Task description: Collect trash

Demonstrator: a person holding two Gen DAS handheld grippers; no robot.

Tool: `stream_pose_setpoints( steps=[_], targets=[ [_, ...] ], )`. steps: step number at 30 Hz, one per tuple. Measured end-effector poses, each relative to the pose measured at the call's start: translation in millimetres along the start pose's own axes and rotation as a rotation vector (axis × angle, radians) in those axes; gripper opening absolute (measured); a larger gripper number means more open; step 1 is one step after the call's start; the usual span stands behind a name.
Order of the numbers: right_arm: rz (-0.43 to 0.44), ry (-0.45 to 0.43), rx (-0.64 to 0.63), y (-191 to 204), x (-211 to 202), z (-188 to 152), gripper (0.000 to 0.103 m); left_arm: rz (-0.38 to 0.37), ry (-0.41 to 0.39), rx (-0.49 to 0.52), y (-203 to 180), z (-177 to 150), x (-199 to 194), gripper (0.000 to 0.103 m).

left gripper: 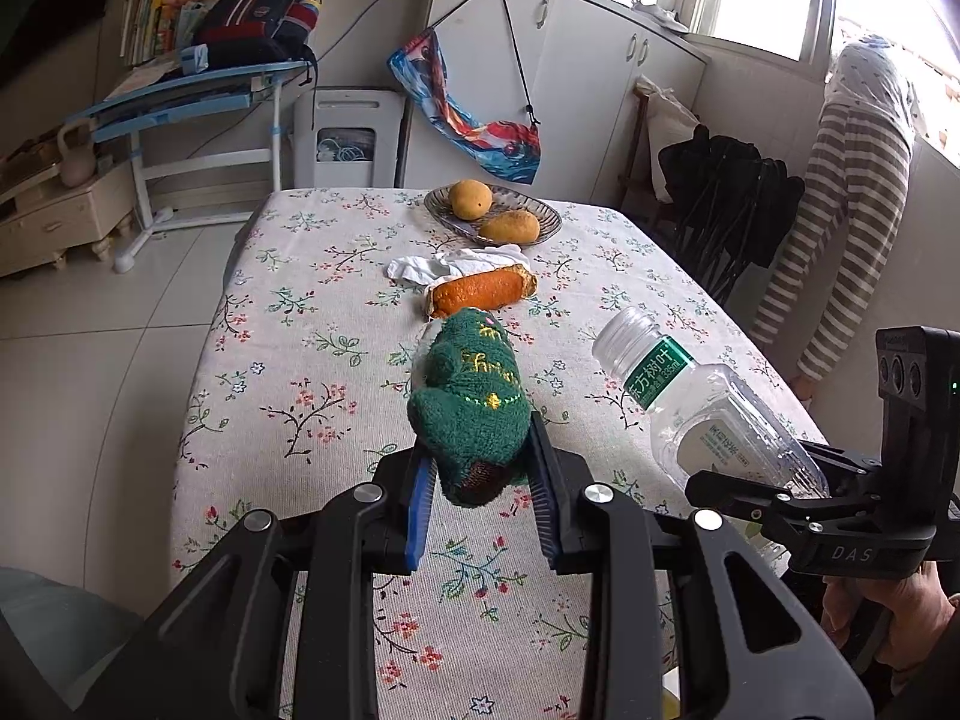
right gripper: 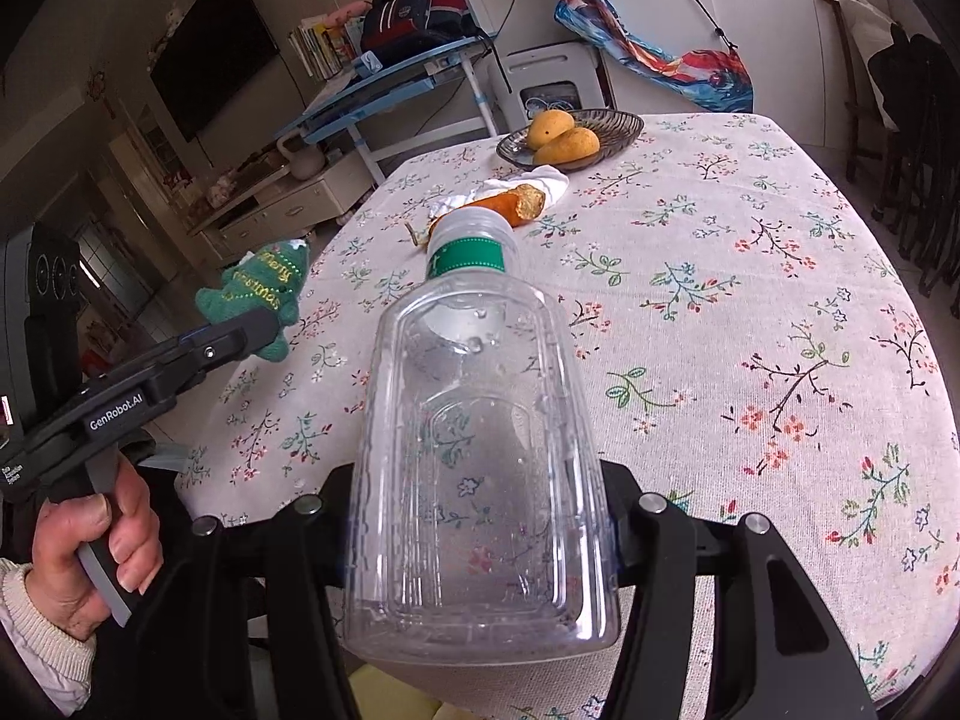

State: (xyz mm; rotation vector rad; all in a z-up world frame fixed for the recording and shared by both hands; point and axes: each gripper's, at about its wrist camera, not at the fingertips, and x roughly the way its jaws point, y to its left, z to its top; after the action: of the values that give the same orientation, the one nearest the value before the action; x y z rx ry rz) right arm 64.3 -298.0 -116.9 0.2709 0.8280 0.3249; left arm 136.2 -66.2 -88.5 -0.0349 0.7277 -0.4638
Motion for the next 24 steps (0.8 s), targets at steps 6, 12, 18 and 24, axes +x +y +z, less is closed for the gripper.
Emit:
stream_pose_setpoints(
  steps=[6,12,18,24],
  targets=[
    [0.016,-0.030,0.029,-6,-7,1,0.055,0.000,-0.006,-0.011,3,0,-3,0.028],
    [0.025,-0.047,0.048,-12,-11,3,0.055,-0.003,-0.005,-0.016,5,1,-2,0.028],
    [0.034,-0.056,0.062,-14,-12,4,0.055,-0.007,-0.006,-0.010,4,1,-2,0.028],
    [0.040,-0.056,0.056,-14,-14,2,0.055,0.003,-0.009,-0.002,2,1,-2,0.028]
  ],
)
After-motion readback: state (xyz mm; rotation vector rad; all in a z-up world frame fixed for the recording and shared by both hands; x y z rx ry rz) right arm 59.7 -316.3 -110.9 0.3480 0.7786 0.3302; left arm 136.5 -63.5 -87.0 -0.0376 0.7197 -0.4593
